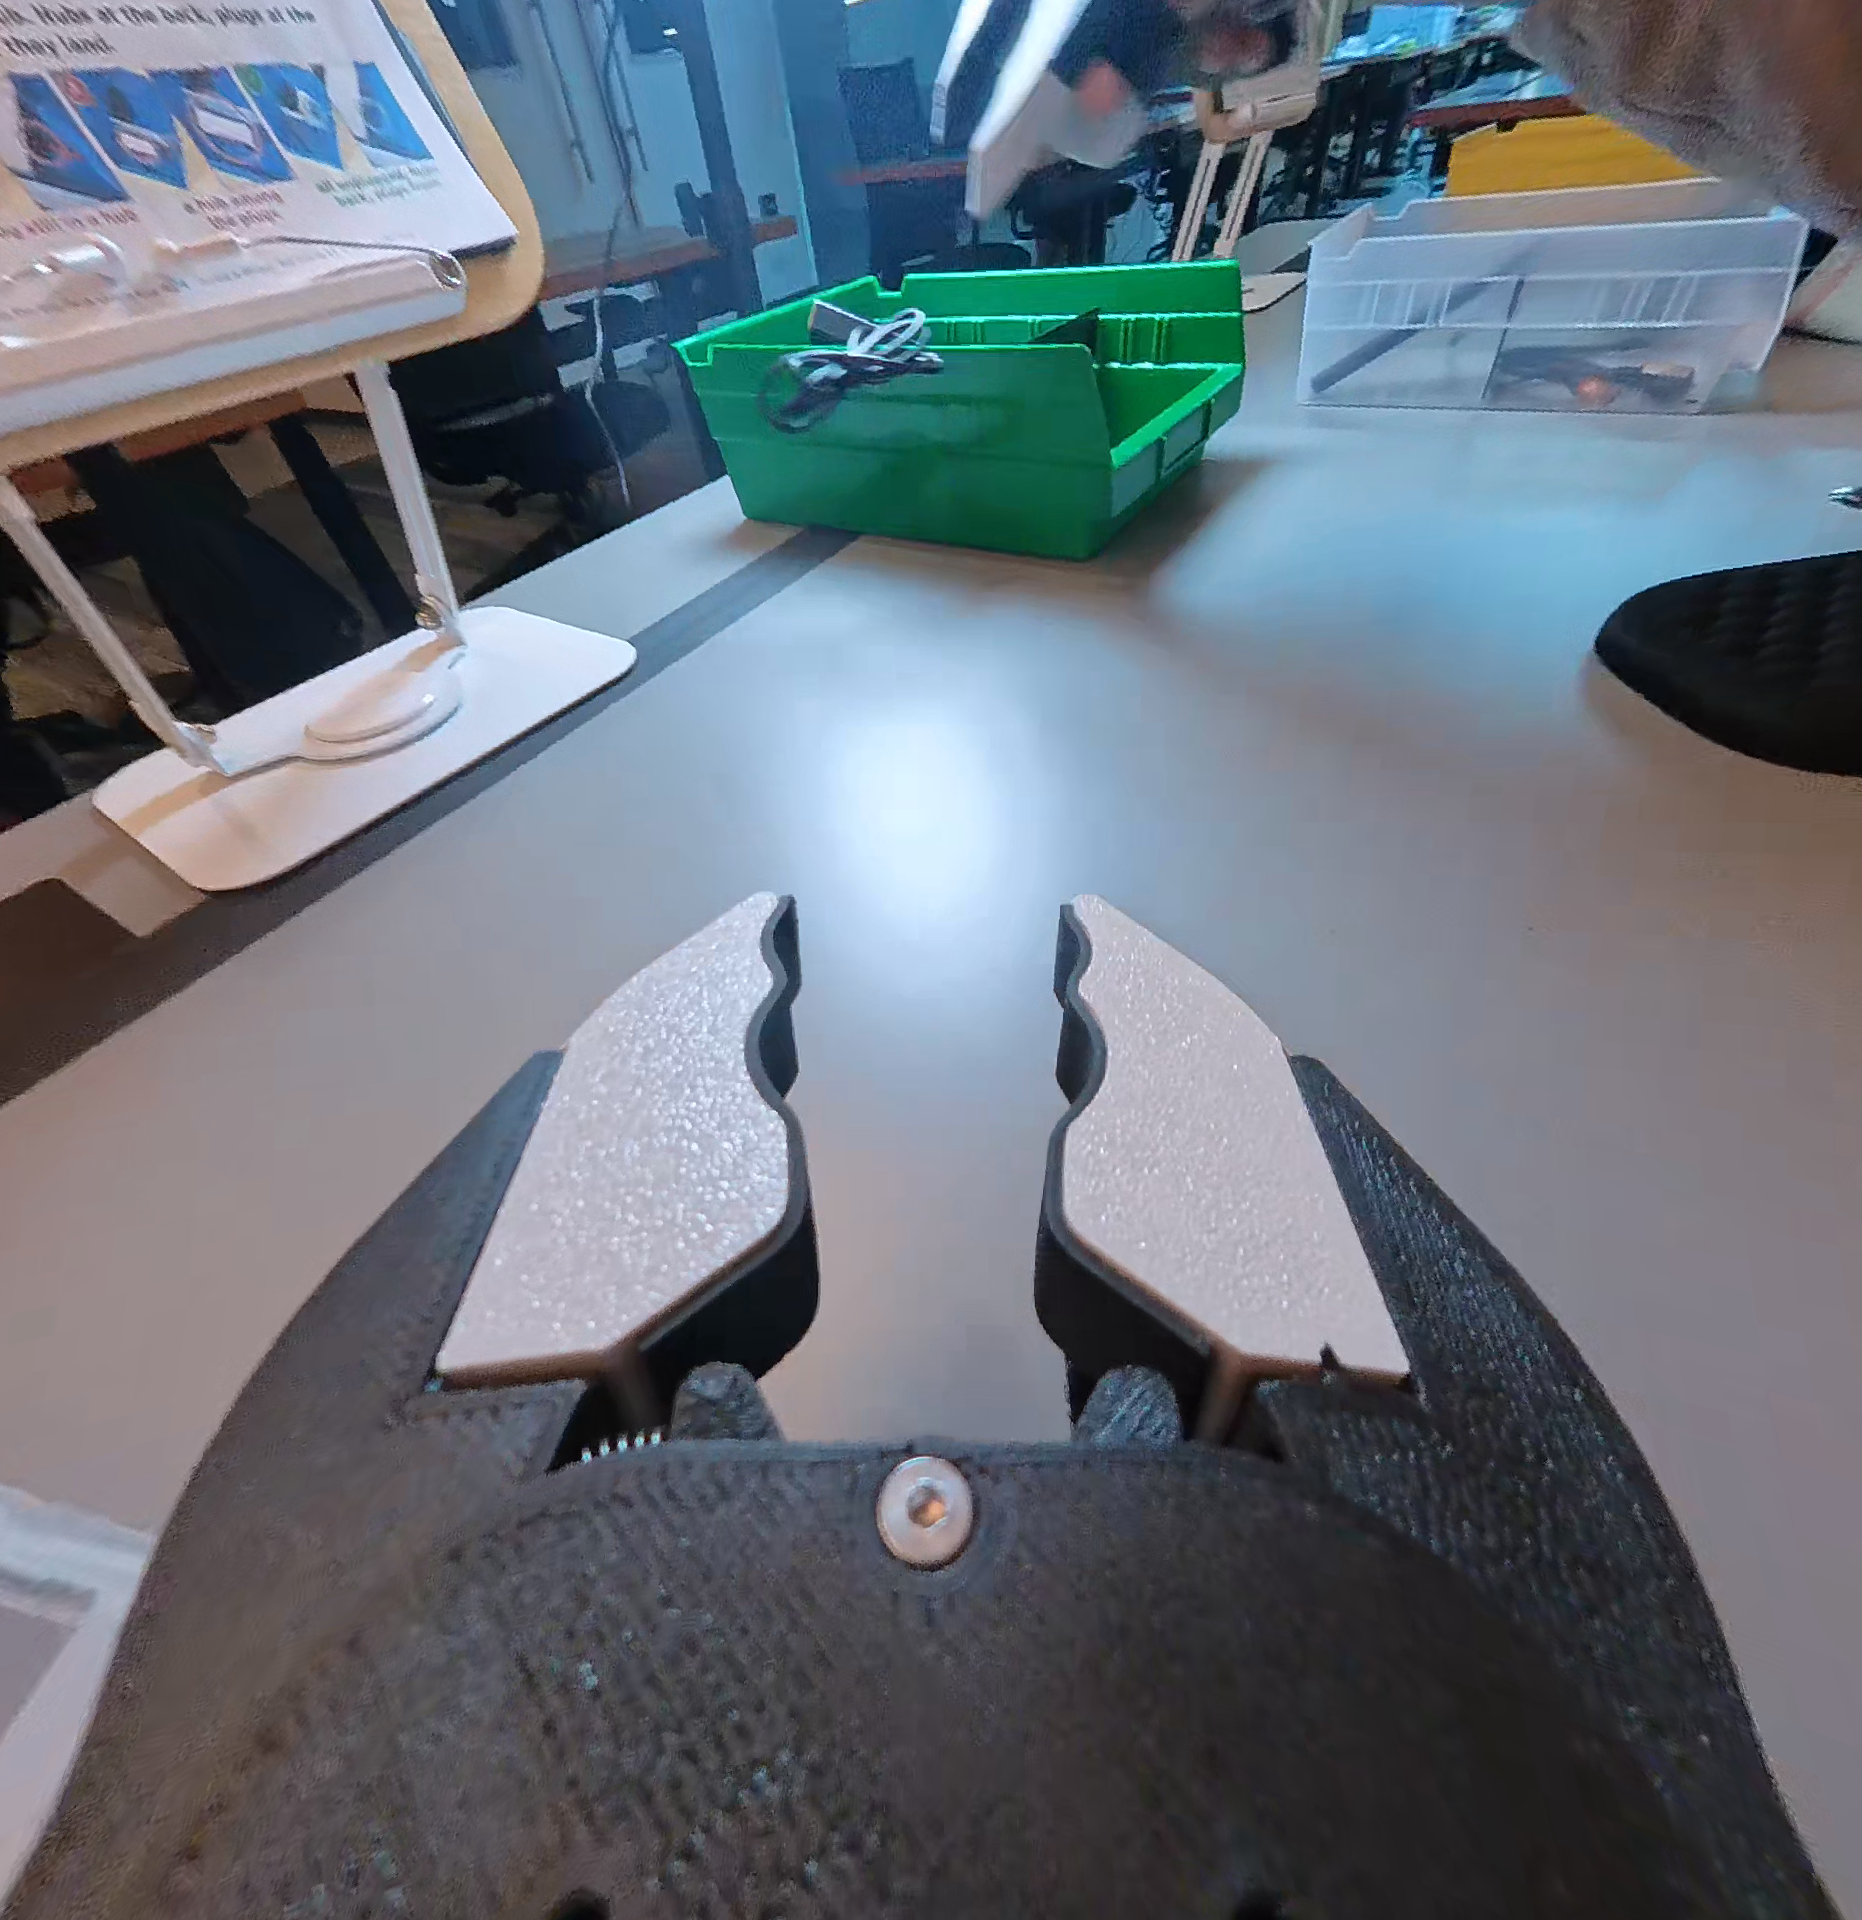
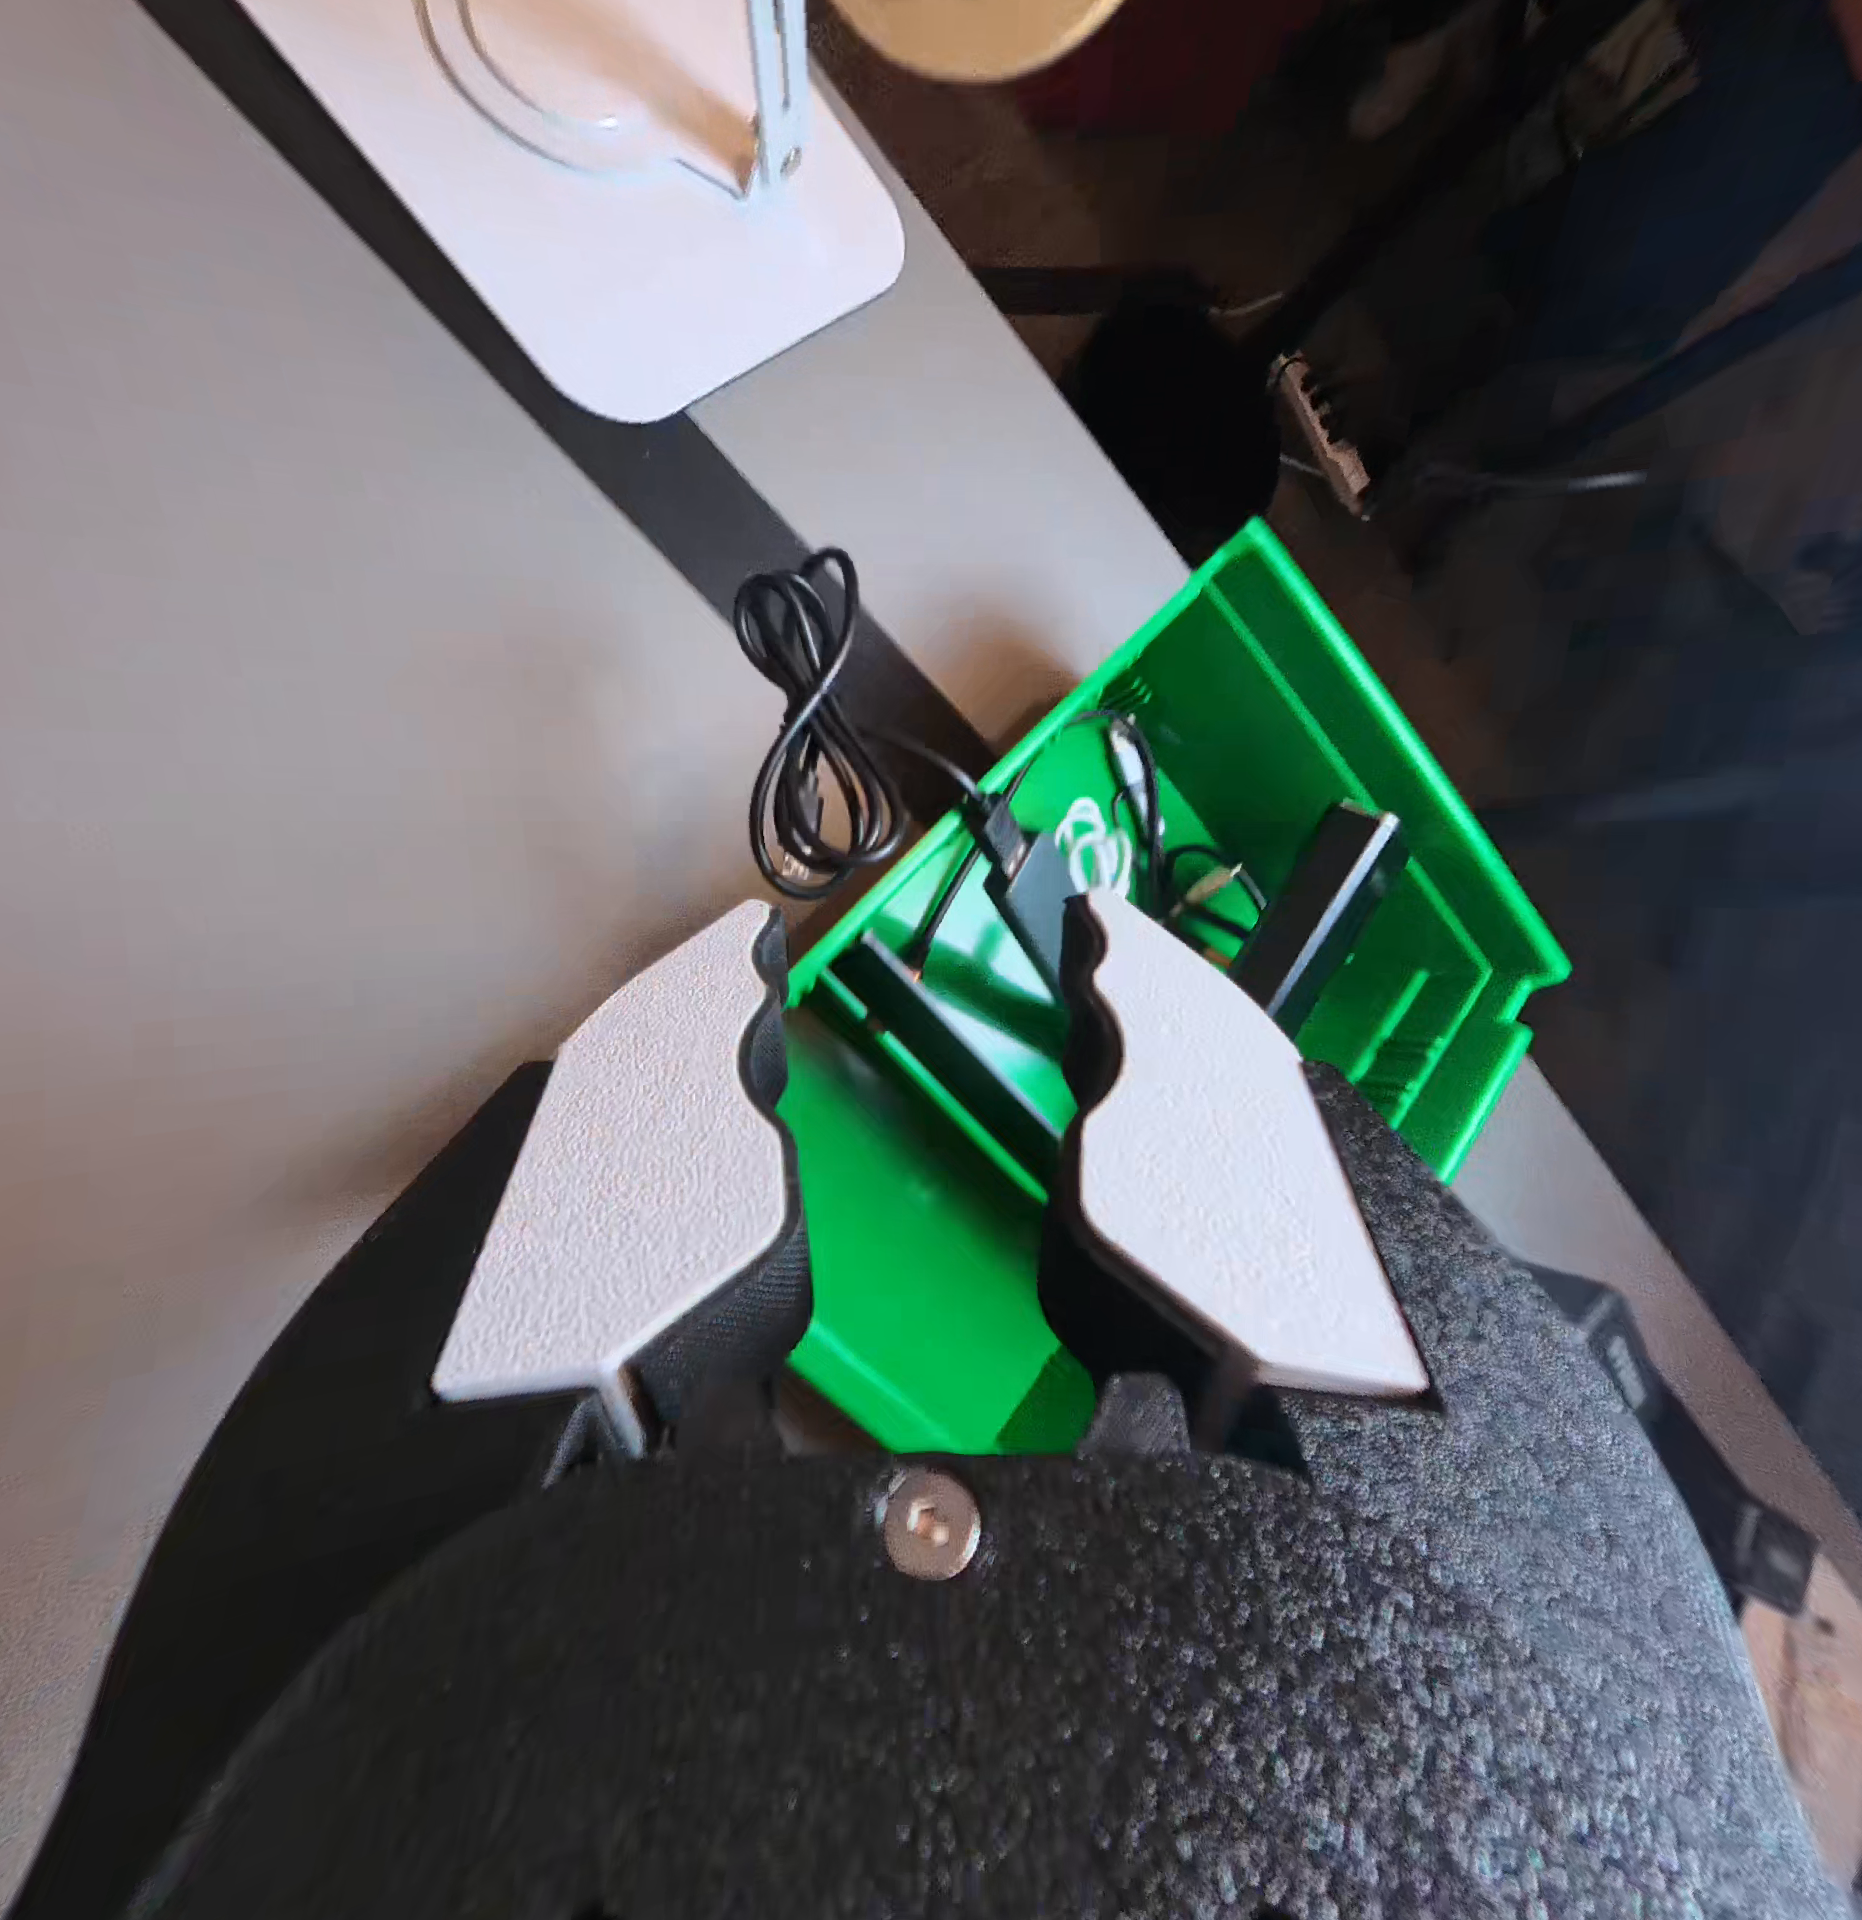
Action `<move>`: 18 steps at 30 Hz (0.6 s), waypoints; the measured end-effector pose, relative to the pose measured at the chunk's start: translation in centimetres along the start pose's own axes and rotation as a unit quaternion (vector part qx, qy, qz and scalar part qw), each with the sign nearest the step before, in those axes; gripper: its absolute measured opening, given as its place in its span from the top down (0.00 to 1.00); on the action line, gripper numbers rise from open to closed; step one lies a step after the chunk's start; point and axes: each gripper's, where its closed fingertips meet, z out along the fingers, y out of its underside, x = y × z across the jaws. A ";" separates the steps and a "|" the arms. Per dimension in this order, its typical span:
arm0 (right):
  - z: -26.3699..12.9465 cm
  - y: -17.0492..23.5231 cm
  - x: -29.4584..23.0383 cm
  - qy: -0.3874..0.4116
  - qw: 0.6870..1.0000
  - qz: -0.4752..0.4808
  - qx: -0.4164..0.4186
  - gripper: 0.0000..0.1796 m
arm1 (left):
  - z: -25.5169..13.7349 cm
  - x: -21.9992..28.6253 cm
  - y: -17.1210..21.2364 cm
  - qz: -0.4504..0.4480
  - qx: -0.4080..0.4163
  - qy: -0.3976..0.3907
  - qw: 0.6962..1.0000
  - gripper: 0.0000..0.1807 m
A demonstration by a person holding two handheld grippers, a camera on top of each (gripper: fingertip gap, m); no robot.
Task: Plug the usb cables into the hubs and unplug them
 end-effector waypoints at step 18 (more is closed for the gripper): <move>4.5 17.7 -5.2 -0.062 0.983 -0.125 -0.123 0.66 | -15.4 -14.2 13.0 0.110 -0.512 -0.090 0.847 0.63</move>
